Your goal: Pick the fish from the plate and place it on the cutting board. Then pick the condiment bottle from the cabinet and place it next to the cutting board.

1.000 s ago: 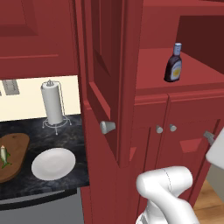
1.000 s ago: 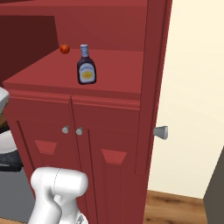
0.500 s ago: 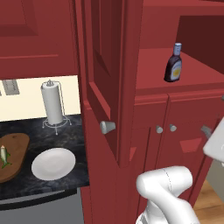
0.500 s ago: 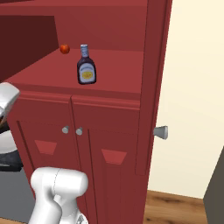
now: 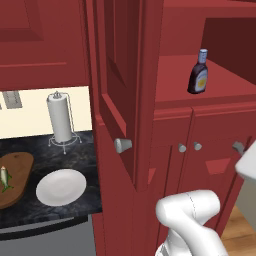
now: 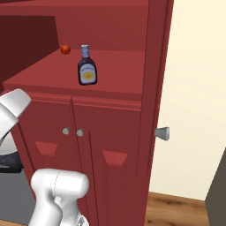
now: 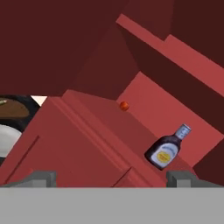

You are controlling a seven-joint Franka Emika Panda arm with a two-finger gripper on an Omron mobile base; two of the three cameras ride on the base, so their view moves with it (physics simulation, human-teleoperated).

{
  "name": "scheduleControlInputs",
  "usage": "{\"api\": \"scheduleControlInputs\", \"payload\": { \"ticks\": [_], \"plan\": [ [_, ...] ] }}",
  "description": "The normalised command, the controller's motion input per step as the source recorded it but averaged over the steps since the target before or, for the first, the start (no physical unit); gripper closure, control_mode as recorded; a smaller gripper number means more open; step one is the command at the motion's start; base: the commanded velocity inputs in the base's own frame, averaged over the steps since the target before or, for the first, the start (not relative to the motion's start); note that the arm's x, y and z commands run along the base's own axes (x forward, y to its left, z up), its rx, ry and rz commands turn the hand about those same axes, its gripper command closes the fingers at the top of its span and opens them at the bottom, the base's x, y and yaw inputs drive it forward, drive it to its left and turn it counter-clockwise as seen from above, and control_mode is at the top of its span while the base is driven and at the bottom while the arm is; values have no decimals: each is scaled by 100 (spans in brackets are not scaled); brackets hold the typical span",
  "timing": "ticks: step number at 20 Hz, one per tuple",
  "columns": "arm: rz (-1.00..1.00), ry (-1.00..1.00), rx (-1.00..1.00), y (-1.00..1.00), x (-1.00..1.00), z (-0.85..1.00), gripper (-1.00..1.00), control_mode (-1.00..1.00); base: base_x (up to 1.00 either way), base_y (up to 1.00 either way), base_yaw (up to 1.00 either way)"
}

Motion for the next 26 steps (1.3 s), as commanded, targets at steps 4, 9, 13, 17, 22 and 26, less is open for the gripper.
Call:
{"api": "scheduleControlInputs", "payload": {
  "ticks": [4,9,13,17,22,26],
  "plan": [
    [0,-6,11,5,-3,-5,-100,-100,0,0,0],
    [0,-7,10,1,0,0,-100,-100,0,0,0],
    [0,-7,11,0,0,0,-100,-100,0,0,0],
    [0,-7,10,0,10,0,-100,-100,0,0,0],
    [-1,-7,9,0,16,0,-100,-100,0,0,0],
    [-5,-4,8,0,20,0,-100,-100,0,0,0]
  ]
}}
